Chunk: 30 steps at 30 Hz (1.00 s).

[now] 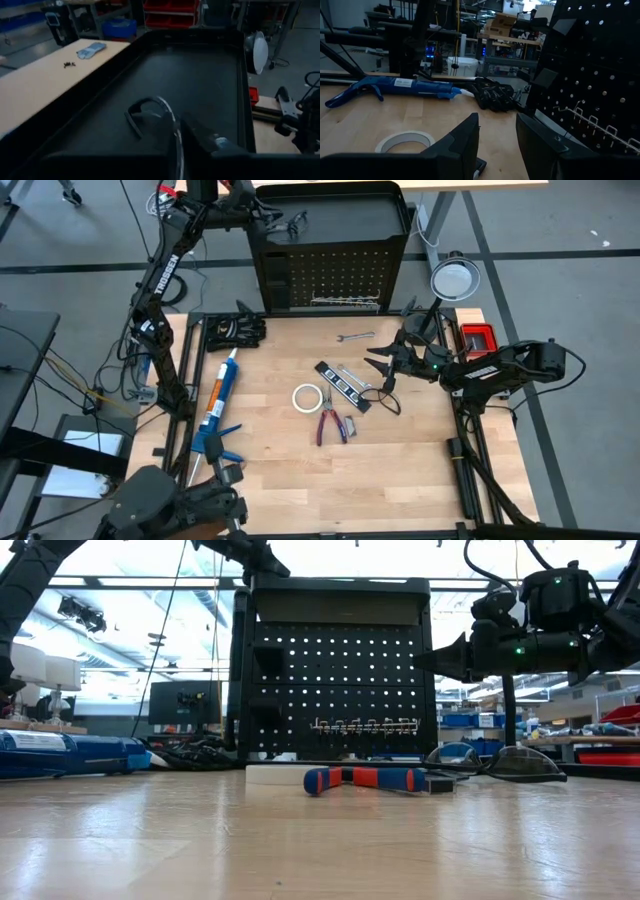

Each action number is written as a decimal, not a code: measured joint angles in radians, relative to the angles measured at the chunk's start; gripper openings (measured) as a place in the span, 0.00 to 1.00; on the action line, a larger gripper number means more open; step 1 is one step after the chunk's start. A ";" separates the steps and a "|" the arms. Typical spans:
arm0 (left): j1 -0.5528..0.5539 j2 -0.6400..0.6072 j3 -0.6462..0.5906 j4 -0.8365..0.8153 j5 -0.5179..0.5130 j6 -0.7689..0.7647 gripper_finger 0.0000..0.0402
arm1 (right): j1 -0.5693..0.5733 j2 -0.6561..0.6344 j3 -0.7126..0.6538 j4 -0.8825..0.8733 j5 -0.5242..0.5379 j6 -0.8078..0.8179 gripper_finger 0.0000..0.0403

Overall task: Hang tools onto peg board
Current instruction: Remove the black safety glasses from the black peg board

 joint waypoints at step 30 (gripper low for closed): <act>-0.001 0.032 0.007 -0.149 -0.067 0.025 0.23 | 0.000 0.000 0.000 0.000 0.000 0.000 0.35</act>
